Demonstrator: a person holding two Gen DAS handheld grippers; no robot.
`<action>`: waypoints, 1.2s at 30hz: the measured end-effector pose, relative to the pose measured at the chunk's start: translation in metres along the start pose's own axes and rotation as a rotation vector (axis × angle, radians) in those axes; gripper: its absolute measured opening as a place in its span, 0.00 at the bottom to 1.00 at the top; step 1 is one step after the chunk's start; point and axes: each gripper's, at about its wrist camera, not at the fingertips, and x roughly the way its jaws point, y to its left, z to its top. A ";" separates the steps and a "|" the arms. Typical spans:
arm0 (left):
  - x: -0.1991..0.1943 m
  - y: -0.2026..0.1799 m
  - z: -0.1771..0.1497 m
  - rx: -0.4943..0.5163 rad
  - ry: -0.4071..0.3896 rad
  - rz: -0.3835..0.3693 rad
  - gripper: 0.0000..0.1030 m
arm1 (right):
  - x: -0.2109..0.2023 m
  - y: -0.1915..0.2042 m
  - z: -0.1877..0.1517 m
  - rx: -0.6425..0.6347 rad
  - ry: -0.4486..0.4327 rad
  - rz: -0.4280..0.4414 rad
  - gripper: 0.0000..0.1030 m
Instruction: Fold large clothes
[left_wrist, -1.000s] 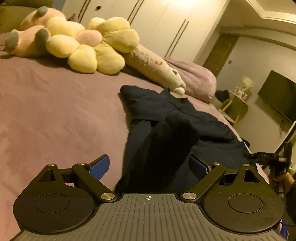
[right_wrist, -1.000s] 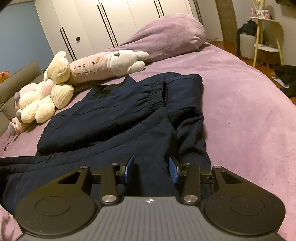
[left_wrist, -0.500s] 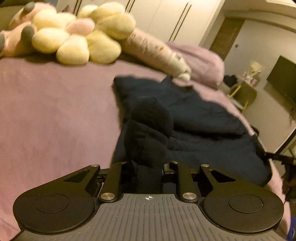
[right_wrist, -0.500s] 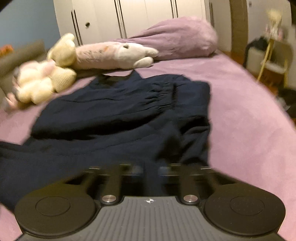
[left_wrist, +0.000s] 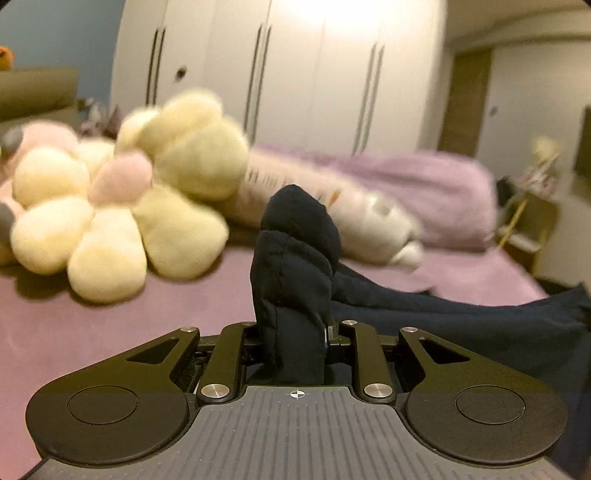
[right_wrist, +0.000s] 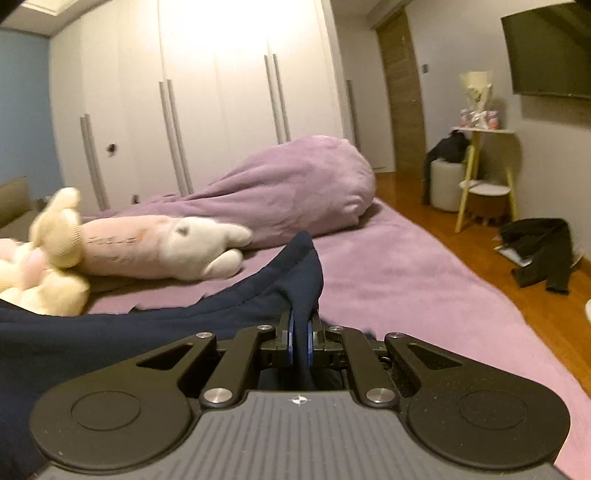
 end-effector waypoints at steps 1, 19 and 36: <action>0.019 0.000 -0.007 -0.016 0.040 0.011 0.23 | 0.018 0.004 -0.002 -0.008 0.030 -0.015 0.06; 0.047 -0.002 0.009 -0.002 -0.044 -0.009 0.18 | 0.073 0.018 -0.010 -0.052 0.039 0.019 0.07; 0.180 0.013 -0.031 -0.200 -0.037 0.154 0.63 | 0.206 0.027 -0.027 0.022 0.032 -0.183 0.13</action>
